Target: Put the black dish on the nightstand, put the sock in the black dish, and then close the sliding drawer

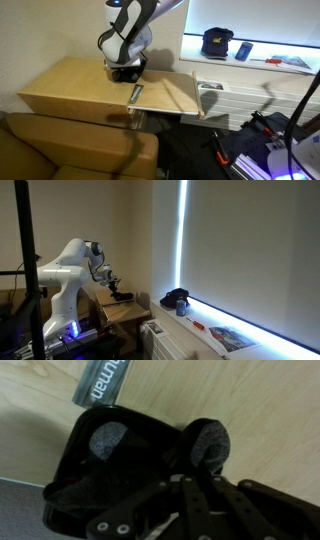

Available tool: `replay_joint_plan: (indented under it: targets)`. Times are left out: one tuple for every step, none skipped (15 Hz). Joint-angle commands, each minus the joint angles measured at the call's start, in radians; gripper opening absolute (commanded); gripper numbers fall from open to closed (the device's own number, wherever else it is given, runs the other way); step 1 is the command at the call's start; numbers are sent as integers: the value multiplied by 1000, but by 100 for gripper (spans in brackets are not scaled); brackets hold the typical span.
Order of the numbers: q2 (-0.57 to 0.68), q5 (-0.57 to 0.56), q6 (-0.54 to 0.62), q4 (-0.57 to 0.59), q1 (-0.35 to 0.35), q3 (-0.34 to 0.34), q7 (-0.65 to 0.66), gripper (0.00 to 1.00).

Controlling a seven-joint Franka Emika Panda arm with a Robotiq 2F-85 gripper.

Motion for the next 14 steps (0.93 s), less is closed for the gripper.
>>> replay_joint_plan:
  targets:
    - [35,8,-13,56,1,36,-15,34]
    - [38,21,-18,67,-12,67,-33,40]
    - [41,23,-27,78,-9,77,-34,46]
    - [45,29,-28,87,-12,93,-37,55]
    - [48,30,-34,96,-9,98,-35,61]
    - [50,33,-34,103,-11,108,-36,69]
    - [52,41,-28,110,-20,126,-43,77]
    - [51,35,-40,120,-5,110,-28,83]
    - [49,27,-46,128,8,93,-14,89]
    - [37,27,-14,91,12,93,-10,71]
    - [37,27,-17,99,12,93,-9,78]
    - [37,26,-20,104,12,92,-9,86]
    - [37,26,-22,107,12,92,-9,89]
    - [37,26,-22,108,12,92,-9,89]
